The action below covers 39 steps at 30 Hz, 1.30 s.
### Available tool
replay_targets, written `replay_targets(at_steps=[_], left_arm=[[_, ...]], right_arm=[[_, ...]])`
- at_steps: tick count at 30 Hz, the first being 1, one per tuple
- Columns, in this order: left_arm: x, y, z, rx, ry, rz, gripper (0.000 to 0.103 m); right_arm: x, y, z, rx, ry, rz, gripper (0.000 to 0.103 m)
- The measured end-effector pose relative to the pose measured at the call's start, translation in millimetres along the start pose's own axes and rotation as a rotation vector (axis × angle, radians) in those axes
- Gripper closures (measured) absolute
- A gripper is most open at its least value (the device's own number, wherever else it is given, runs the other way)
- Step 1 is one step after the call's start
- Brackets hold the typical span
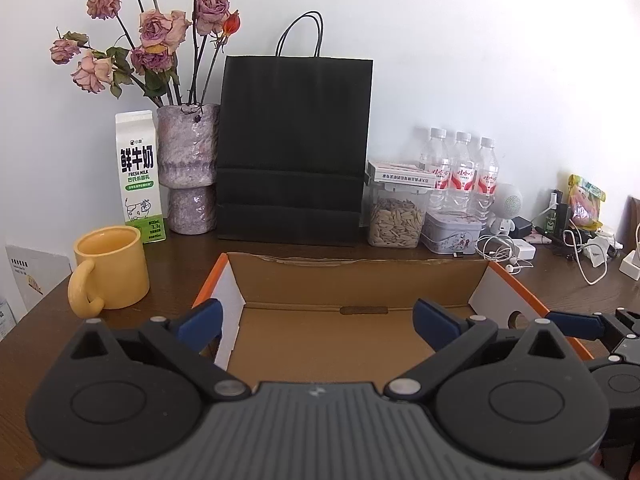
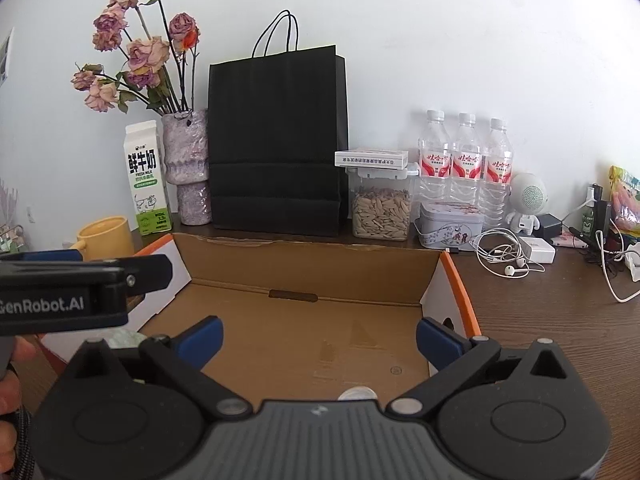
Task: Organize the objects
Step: 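Carry the plastic bag and white cap into the cardboard box and release both, then move the left gripper to the red rose while the right approaches the navy pouch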
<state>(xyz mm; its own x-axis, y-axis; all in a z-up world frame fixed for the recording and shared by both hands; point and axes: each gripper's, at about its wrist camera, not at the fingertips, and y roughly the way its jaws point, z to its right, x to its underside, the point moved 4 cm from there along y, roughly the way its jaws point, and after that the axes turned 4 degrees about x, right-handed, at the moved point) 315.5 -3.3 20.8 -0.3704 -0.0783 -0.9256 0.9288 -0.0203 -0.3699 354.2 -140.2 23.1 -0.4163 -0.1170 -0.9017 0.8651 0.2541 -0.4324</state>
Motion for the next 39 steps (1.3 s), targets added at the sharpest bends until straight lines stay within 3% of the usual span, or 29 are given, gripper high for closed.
replay_targets(at_steps=[19, 39], left_arm=[[-13, -29, 6, 0.023, 0.022, 0.046, 0.0], [5, -126, -11, -0.006, 0.027, 0.038, 0.0]], right_arm=[[-10, -28, -2, 0.009, -0.02, 0.055, 0.0], [24, -131, 2, 0.039, -0.043, 0.074, 0.0]])
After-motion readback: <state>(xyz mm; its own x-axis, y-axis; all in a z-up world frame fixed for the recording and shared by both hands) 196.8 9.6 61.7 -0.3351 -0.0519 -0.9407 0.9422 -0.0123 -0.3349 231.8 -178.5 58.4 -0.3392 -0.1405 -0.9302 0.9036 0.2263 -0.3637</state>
